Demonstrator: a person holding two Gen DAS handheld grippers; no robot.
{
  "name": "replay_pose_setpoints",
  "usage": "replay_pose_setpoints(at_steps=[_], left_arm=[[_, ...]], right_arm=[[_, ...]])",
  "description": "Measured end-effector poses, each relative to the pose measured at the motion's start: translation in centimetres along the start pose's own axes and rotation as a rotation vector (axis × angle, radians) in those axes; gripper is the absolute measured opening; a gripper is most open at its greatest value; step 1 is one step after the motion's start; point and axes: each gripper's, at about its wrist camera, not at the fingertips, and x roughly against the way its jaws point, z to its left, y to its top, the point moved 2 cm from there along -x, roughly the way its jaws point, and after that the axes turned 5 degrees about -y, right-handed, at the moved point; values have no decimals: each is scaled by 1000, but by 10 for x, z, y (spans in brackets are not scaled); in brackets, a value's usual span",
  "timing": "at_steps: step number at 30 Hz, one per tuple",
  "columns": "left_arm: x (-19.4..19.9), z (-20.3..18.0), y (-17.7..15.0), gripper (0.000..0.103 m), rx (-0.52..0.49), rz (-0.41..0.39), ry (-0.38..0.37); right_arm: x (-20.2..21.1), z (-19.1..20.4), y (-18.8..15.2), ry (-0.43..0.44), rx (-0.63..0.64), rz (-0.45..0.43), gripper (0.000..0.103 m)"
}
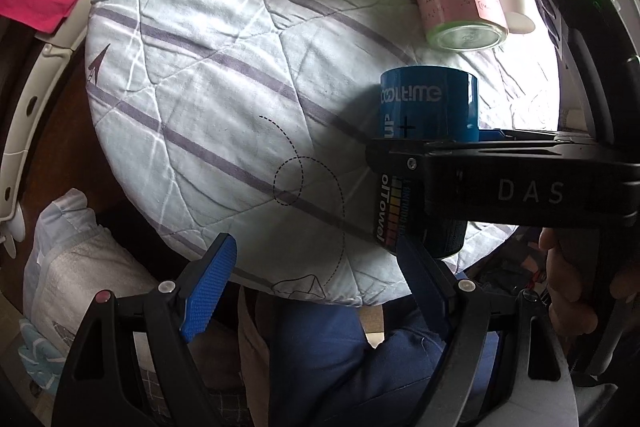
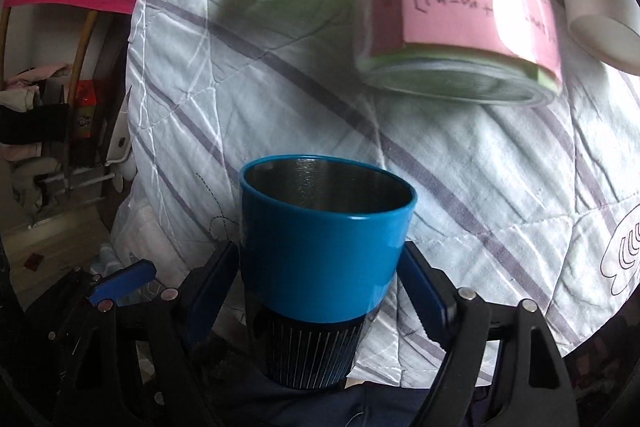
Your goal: Flip cup upright
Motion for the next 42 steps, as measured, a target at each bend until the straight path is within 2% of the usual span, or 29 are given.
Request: replay_pose_setpoints(at_steps=[2, 3, 7, 10, 14, 17, 20, 25, 32, 35, 38, 42], left_arm=[[0, -1, 3, 84, 0, 1, 4], [0, 0, 3, 84, -1, 3, 6], [0, -3, 6, 84, 2, 7, 10], [1, -2, 5, 84, 6, 6, 13], [3, 2, 4, 84, -22, -14, 8], [-2, 9, 7, 84, -35, -37, 6], [-7, 18, 13, 84, -34, -71, 21], [-18, 27, 15, 84, -29, -91, 2], [-32, 35, 15, 84, -33, -150, -14], [-31, 41, 18, 84, -45, -230, -22], [-30, 42, 18, 84, -80, -305, 10], [-33, 38, 13, 84, -133, -417, 11]], right_arm=[[-1, -1, 0, 1, 0, 10, 76], [-2, -1, 1, 0, -4, 14, 71], [-1, -8, 0, 18, 1, 1, 69], [5, -15, -3, 24, 30, -41, 69], [26, -19, -9, 0, 86, -207, 69], [39, -26, -11, -10, 116, -367, 69], [48, -32, -16, -69, 159, -509, 69], [52, -44, -19, -96, 228, -658, 69], [49, -35, -28, -155, 320, -863, 69], [47, -29, -35, -201, 355, -977, 69], [43, -26, -40, -282, 376, -1075, 68], [43, -29, -53, -299, 387, -1171, 69]])
